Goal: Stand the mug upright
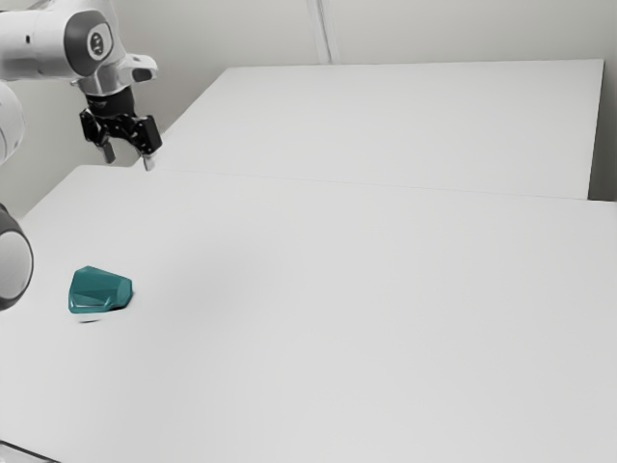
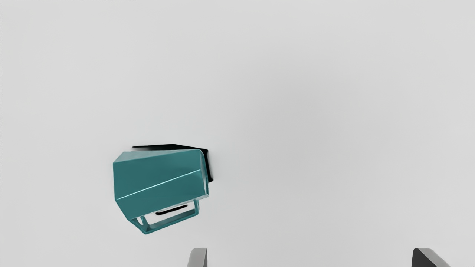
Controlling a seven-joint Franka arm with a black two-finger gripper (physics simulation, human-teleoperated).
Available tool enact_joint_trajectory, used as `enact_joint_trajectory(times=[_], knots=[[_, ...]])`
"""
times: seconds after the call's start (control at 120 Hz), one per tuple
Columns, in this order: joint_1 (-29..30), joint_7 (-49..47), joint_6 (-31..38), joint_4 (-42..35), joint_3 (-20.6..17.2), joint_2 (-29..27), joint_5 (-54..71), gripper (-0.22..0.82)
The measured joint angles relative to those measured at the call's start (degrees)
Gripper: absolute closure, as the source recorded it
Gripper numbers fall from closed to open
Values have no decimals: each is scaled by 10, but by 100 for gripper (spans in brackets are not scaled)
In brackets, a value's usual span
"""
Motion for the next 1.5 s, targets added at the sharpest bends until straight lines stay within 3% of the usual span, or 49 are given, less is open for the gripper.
enact_joint_trajectory(times=[0.258, 0.542, 0.65, 0.967, 1.5], knots=[[114, 174, 89, -81, 19, -10, -128, 0], [128, 330, 103, -168, 119, -55, -266, 0], [139, 362, 91, -182, 139, -56, -290, 0], [208, 403, 47, -182, 144, 20, -316, 0], [296, 466, 51, -136, 139, 101, -356, 0]])
